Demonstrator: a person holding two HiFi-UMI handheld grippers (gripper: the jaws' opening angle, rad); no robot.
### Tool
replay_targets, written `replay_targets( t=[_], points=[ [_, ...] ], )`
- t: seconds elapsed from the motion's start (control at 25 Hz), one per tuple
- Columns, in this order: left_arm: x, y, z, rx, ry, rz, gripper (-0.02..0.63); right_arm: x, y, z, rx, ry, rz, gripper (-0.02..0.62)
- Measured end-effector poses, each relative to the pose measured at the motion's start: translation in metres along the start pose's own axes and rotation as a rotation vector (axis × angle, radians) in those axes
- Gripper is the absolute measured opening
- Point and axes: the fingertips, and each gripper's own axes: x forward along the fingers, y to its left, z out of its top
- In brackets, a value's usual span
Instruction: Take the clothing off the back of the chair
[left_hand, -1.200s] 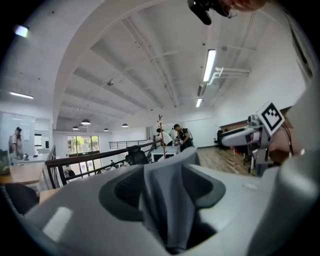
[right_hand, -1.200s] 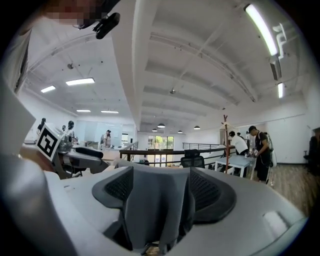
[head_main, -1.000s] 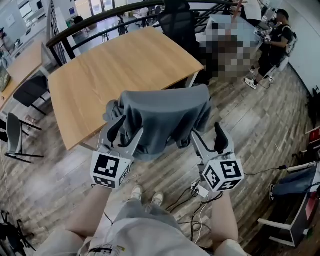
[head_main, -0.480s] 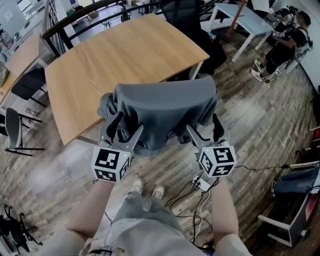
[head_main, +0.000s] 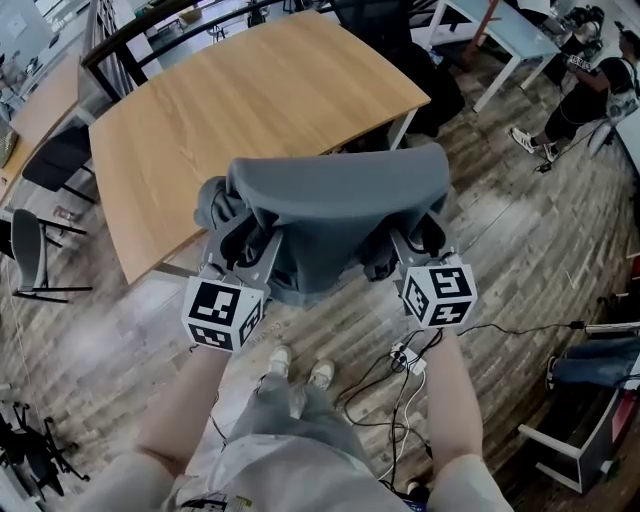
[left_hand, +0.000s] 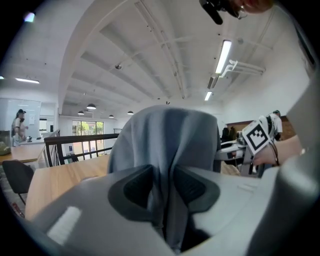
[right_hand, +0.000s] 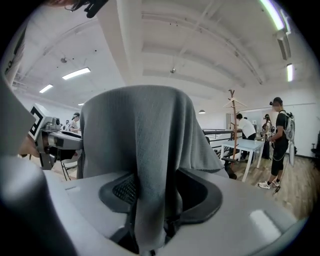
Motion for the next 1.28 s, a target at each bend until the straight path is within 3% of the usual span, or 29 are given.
replay_targets(
  t=[0.12, 0.24, 0.68, 1.28],
  points=[
    [0.0, -0.004, 0.002, -0.007, -0.005, -0.022, 0.064, -0.002, 0.001, 0.0, -0.019, -0.014, -0.038, 0.153],
    [-0.001, -0.008, 0.004, -0.014, -0.008, -0.037, 0.014, -0.005, 0.008, 0.004, -0.003, -0.034, -0.052, 0.013],
    [-0.027, -0.007, 0.022, -0.01, -0.046, -0.036, 0.011, -0.039, 0.011, 0.029, 0.053, -0.107, -0.111, 0.009],
    [-0.078, 0.013, 0.136, 0.067, -0.24, 0.007, 0.011, -0.093, 0.027, 0.154, -0.024, -0.297, -0.158, 0.009]
  ],
)
